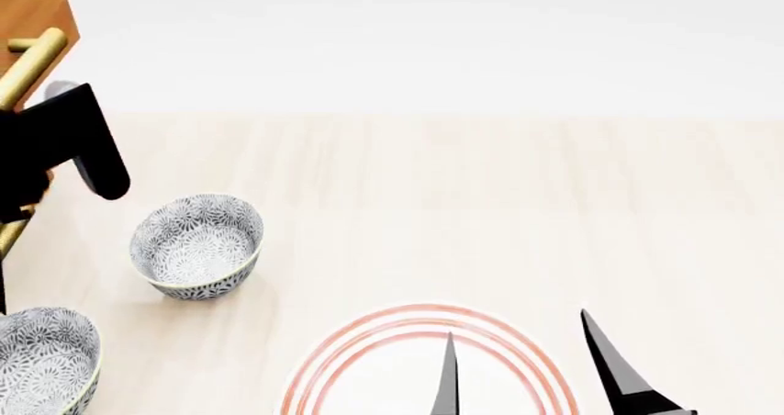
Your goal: Open the top drawer of the cabinet.
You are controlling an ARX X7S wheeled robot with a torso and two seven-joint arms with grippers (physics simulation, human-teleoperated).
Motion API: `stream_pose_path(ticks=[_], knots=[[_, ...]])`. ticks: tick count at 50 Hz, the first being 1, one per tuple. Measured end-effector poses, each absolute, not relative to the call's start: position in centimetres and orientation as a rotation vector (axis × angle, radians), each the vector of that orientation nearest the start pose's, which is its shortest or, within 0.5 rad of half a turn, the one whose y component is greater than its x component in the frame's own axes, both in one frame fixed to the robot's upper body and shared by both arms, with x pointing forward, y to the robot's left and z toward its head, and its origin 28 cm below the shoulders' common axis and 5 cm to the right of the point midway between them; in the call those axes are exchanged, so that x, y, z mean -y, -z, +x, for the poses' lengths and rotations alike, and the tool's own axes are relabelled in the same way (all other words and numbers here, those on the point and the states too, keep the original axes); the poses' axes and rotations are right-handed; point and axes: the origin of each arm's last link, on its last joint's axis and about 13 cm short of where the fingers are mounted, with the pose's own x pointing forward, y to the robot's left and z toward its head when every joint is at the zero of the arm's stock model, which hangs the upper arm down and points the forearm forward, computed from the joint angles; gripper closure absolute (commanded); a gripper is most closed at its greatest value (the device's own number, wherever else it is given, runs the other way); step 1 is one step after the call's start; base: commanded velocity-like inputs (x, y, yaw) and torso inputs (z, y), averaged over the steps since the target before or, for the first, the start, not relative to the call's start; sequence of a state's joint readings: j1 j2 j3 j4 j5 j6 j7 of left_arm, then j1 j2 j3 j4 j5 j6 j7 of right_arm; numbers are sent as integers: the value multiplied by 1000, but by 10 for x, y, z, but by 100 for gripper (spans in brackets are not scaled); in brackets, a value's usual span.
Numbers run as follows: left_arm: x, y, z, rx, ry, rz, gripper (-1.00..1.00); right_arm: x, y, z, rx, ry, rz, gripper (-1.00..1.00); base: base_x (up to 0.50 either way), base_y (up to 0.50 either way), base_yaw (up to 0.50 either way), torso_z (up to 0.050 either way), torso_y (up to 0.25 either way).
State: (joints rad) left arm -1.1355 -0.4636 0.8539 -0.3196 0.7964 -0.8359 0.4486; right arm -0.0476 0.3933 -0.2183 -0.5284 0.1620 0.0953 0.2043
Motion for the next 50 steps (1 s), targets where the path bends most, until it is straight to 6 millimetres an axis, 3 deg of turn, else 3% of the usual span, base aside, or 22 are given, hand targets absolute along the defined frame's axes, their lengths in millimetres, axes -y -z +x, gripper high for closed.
stream_pose_path(ticks=[17, 30, 50], knots=[[-279, -252, 322, -128, -182, 1441, -100, 114, -102, 186, 320, -144, -140, -100, 0, 0, 0, 1, 2], [-274, -284, 299, 12, -167, 1353, -100, 114, -102, 186, 318, -146, -137, -100, 0, 0, 0, 0, 0], [-291, -338, 303, 11, -176, 949, -100, 113, -101, 187, 314, -150, -137, -100, 0, 0, 0, 0, 0]])
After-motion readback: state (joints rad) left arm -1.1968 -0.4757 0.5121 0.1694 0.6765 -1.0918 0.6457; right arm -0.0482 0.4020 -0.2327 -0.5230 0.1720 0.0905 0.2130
